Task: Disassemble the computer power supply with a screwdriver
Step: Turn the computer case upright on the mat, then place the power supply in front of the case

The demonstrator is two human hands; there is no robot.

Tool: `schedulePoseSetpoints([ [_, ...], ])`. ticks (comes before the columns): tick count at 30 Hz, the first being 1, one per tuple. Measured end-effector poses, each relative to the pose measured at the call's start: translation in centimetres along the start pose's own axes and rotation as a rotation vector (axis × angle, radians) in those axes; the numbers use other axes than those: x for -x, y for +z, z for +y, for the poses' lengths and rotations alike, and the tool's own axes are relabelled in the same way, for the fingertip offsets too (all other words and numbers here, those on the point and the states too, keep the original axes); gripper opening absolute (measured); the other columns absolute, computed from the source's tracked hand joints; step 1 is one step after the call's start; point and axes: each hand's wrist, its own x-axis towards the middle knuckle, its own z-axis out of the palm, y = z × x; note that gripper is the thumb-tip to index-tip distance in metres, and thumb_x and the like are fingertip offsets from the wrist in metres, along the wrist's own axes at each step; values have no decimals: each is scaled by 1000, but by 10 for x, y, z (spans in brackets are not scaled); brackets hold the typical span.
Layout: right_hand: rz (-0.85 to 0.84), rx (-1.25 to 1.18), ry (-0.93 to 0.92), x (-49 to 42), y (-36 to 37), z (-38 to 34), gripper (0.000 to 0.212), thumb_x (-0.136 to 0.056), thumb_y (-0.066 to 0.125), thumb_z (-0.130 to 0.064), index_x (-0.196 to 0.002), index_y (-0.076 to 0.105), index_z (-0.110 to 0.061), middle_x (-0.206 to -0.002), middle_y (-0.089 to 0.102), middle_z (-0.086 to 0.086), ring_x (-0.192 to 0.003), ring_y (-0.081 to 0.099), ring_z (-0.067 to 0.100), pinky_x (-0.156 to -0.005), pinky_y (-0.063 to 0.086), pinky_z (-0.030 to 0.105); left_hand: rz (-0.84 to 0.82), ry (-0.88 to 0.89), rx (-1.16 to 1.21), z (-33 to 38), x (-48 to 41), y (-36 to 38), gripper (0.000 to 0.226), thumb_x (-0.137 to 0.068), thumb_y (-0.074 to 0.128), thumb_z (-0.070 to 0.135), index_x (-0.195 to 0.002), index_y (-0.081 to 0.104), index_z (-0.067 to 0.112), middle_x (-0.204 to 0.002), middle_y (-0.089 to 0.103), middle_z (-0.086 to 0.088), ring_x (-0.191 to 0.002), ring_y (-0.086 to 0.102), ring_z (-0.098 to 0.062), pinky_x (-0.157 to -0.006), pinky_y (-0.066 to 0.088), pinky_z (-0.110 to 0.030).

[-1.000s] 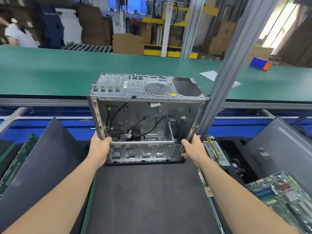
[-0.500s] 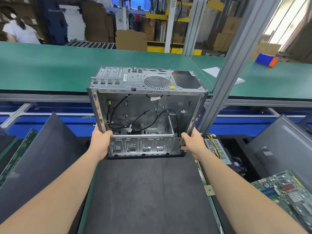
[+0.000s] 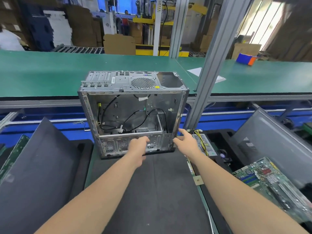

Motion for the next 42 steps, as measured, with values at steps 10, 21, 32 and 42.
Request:
schedulePoseSetpoints([
  [10,231,139,155,30,-107,65,29,-94,64,-28,-123,67,-26,-117,71,0,-105,62,17,-84,44,29,-450,222,-447,-33,24,116,27,-102,46,11,-112,71,15,-101,76,-7,-77,66,-20,-70,50,-29],
  [21,57,142,309,-33,-113,164,79,-78,85,-38,-142,47,-13,-131,57,10,-108,56,22,-88,45,30,-316,131,-534,-69,-35,222,47,-102,56,20,-149,48,18,-138,61,-12,-123,62,-34,-106,53,-47],
  [32,157,445,212,-73,-73,190,78,-67,74,-59,-121,43,-11,-130,51,11,-124,50,34,-94,47,43,-130,134,-656,-89,-74,287,69,-91,71,42,-144,43,10,-139,56,-12,-125,57,-33,-106,49,-47],
  [42,361,406,79,-49,-81,158,80,-44,54,-82,-101,34,-30,-100,33,-12,-107,44,17,-63,40,33,-41,-32,-364,-46,-70,303,120,-56,93,59,-149,39,6,-142,55,-15,-124,61,-33,-102,55,-51],
])
